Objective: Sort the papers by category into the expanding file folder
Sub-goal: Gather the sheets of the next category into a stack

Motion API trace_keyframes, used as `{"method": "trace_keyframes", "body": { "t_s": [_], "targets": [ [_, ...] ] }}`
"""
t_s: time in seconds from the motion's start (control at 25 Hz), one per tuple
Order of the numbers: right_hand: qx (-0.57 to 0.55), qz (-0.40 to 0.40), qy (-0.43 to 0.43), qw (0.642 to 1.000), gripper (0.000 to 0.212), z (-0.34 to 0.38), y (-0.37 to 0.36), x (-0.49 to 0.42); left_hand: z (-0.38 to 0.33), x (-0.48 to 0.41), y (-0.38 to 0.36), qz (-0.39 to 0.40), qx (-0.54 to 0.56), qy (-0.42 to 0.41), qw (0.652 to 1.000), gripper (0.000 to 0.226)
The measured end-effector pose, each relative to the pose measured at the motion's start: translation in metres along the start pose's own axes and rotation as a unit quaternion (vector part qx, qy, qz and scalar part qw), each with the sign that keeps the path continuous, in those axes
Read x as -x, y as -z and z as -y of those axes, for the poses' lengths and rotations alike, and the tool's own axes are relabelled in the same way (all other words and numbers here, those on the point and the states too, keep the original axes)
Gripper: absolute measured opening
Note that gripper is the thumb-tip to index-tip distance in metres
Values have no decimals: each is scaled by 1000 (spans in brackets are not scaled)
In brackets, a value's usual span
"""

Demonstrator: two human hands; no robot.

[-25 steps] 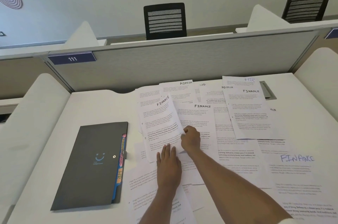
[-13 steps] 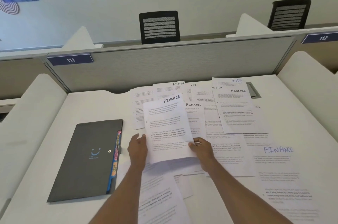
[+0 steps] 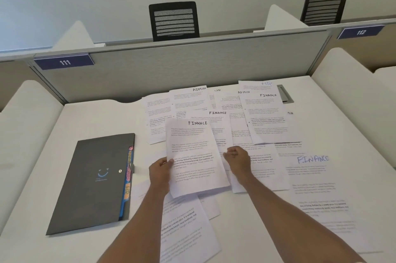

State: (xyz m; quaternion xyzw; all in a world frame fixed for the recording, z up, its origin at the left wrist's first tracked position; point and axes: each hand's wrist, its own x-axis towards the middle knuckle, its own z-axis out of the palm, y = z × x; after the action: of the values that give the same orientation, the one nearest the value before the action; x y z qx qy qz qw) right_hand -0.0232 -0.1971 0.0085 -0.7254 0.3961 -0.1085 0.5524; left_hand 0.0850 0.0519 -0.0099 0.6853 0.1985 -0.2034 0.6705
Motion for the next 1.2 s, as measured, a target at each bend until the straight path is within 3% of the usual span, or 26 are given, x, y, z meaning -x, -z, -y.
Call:
{"method": "trace_keyframes", "body": {
  "t_s": [0.12, 0.32, 0.52, 0.68, 0.92, 1.2],
  "targets": [
    [58, -51, -7, 997, 39, 4, 3, -18, 10, -8, 3, 3, -21, 3, 1000, 8],
    [122, -44, -24, 991, 56, 14, -1, -44, 23, -19, 9, 13, -40, 8, 999, 12],
    [87, -39, -54, 994, 47, 24, -12, -49, 27, -20, 7, 7, -35, 5, 999, 5],
    [127, -51, -34, 990, 9, 28, -19, -50, 23, -15, 5, 4, -24, 7, 1000, 5],
    [106, -130, -1, 986, 14, 43, 0, -42, 17, -14, 8, 5, -13, 13, 1000, 5],
    [-34, -275, -13, 961, 16, 59, 62, -49, 14, 14, -11, -6, -50, -4, 999, 10]
  ]
}}
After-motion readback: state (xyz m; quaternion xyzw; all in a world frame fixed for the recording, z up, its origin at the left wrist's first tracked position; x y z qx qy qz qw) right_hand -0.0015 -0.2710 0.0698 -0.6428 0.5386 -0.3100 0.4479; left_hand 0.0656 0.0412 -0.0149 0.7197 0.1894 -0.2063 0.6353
